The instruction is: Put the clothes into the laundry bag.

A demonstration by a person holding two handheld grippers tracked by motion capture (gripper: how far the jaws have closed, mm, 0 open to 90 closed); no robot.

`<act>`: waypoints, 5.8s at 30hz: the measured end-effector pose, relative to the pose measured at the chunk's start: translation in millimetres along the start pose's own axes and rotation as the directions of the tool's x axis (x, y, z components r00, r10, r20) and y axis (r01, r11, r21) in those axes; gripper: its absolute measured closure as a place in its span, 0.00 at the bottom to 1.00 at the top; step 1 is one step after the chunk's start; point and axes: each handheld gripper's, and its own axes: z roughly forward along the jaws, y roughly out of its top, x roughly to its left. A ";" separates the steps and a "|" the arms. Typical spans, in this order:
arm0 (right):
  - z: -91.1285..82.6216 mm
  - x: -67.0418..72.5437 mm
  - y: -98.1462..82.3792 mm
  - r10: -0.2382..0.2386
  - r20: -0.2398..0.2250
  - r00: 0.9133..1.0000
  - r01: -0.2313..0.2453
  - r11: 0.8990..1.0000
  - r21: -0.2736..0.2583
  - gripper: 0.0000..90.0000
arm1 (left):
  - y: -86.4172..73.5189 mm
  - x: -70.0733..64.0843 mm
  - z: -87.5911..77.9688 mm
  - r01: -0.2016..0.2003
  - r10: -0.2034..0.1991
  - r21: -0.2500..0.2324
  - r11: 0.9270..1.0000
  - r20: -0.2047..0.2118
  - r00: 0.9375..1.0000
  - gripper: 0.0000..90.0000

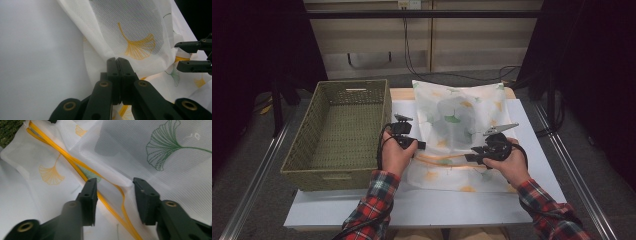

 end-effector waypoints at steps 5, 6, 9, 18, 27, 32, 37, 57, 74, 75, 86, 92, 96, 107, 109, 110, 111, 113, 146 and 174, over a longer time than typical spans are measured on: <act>1.0 3.5 2.4 -0.005 0.012 1.000 0.005 1.000 -0.016 0.50 | 0.1 0.1 -2.3 0.005 -0.005 -0.007 1.000 -0.021 1.000 0.99; 0.8 4.4 3.2 -0.010 0.012 1.000 0.010 1.000 -0.015 0.49 | 0.1 0.4 -2.6 0.008 -0.008 0.000 1.000 -0.026 1.000 0.99; 2.2 7.1 5.9 -0.015 0.009 1.000 0.015 1.000 -0.013 0.48 | -0.7 1.3 -1.9 0.007 -0.007 0.005 1.000 -0.043 0.999 0.99; 7.3 23.3 17.3 -0.044 -0.032 0.999 0.043 0.999 -0.019 0.44 | -1.5 0.9 -1.9 0.015 -0.015 0.008 1.000 -0.046 0.999 0.98; 22.3 44.0 20.4 -0.071 -0.090 0.993 0.070 0.997 -0.014 0.44 | -1.7 -4.8 -2.4 0.015 -0.014 0.008 1.000 -0.038 0.999 0.98; 28.3 49.4 20.4 -0.074 -0.108 0.991 0.075 0.997 -0.001 0.44 | -2.4 -7.7 0.4 0.007 -0.006 0.024 1.000 -0.028 1.000 0.99; 34.5 54.2 19.6 -0.068 -0.123 0.990 0.070 0.998 0.006 0.44 | -2.9 -10.2 2.8 0.015 -0.014 0.033 0.999 -0.030 0.999 0.99; 51.2 67.8 23.5 -0.072 -0.172 0.982 0.075 0.997 0.008 0.51 | -2.1 -17.7 5.0 0.027 -0.027 0.027 0.999 0.016 1.000 0.99; 59.5 78.1 27.0 -0.056 -0.191 0.980 0.060 0.998 0.015 0.36 | -2.6 -16.3 7.2 0.023 -0.023 0.037 0.999 0.005 1.000 0.98; 59.9 78.3 27.0 -0.059 -0.187 0.981 0.062 0.998 0.010 0.34 | -2.6 -16.6 7.1 0.028 -0.028 0.034 0.999 0.005 1.000 0.98; 63.6 82.3 27.6 -0.070 -0.211 0.975 0.070 0.998 -0.005 0.27 | -2.9 -16.1 7.7 0.027 -0.028 0.037 0.999 0.003 1.000 0.97; 65.9 85.3 31.2 -0.065 -0.198 0.978 0.065 0.998 -0.006 0.35 | -3.3 -16.1 8.8 0.030 -0.030 0.037 0.999 0.005 1.000 0.97; 66.4 86.5 33.0 -0.047 -0.177 0.983 0.046 0.999 -0.009 0.43 | -3.4 -15.8 8.9 0.031 -0.031 0.037 0.999 0.004 1.000 0.97; 68.5 87.7 33.2 -0.012 -0.200 0.980 0.012 1.000 -0.002 0.65 | -3.6 -16.1 9.9 0.031 -0.032 0.037 0.999 0.006 0.999 0.98; 68.5 89.2 34.2 -0.016 -0.206 0.978 0.015 1.000 -0.008 0.65 | -3.6 -16.3 10.2 0.032 -0.032 0.039 0.999 0.008 0.999 0.98; 68.3 90.2 34.7 -0.018 -0.211 0.977 0.016 1.000 -0.010 0.66 | -3.7 -16.8 10.6 0.035 -0.036 0.035 0.999 0.009 0.999 0.98; 68.5 91.4 35.1 -0.017 -0.211 0.977 0.015 1.000 -0.010 0.66 | -3.8 -17.5 10.9 0.042 -0.043 0.035 0.999 0.020 0.999 0.98; 69.3 92.3 36.0 -0.022 -0.202 0.979 0.020 1.000 -0.012 0.65 | -3.6 -18.8 10.3 0.034 -0.035 0.032 0.999 0.014 0.999 0.98; 72.3 92.4 38.1 -0.006 -0.209 0.978 0.006 1.000 -0.002 1.00 | -4.3 -15.5 11.0 0.041 -0.043 0.043 0.998 0.038 0.998 0.98; 70.4 90.5 37.0 0.010 -0.199 0.980 -0.006 1.000 0.020 1.00 | -3.5 -12.6 8.3 0.053 -0.053 0.037 0.998 0.003 0.999 0.91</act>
